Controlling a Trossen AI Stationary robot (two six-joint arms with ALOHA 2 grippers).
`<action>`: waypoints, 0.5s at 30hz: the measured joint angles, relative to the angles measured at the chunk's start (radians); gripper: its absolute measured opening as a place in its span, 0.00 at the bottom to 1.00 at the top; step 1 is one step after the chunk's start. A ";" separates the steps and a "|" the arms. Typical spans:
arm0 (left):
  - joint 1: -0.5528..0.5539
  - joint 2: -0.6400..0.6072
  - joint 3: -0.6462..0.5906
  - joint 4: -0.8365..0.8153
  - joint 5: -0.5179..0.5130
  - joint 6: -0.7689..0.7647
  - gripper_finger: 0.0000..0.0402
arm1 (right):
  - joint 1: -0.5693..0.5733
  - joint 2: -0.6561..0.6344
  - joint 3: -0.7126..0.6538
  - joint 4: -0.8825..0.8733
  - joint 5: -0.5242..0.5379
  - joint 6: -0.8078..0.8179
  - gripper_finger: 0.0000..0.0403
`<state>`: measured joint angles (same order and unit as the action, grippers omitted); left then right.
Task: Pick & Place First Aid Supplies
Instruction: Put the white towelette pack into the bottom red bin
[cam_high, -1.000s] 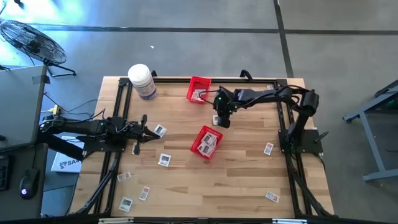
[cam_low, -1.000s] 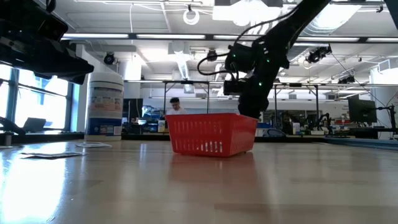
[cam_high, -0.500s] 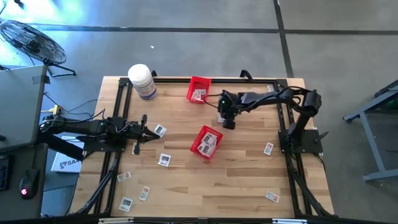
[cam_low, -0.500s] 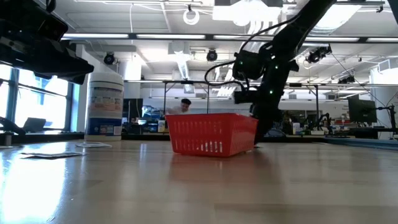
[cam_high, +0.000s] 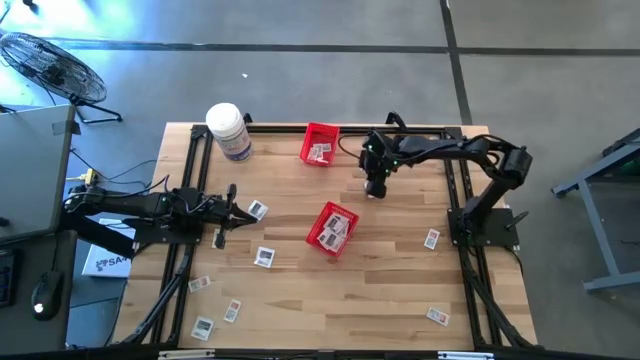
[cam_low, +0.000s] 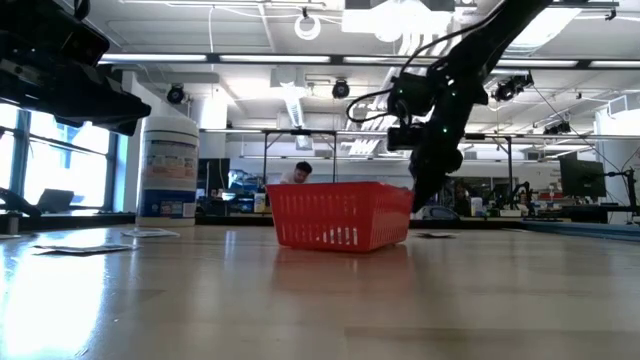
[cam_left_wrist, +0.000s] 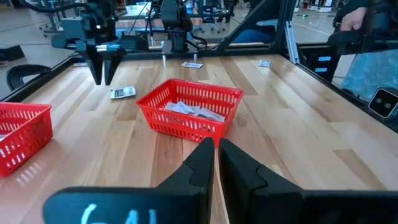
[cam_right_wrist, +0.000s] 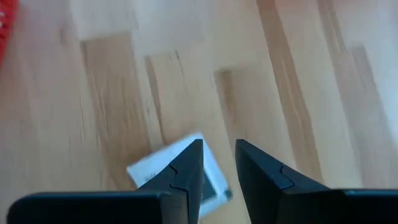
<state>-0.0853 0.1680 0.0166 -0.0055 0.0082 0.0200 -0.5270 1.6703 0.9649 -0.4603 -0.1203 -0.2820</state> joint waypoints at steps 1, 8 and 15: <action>0.000 0.000 0.000 0.000 0.000 0.000 0.05 | 0.000 0.005 0.000 0.003 -0.001 -0.031 0.22; 0.000 0.000 0.000 0.000 0.000 0.000 0.05 | 0.003 0.019 -0.001 0.010 0.010 0.043 0.22; 0.000 0.000 0.000 0.000 0.000 0.000 0.05 | 0.117 0.019 -0.001 0.060 0.232 0.546 0.22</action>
<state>-0.0854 0.1679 0.0166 -0.0055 0.0081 0.0200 -0.4102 1.6894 0.9642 -0.4006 0.1118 0.2644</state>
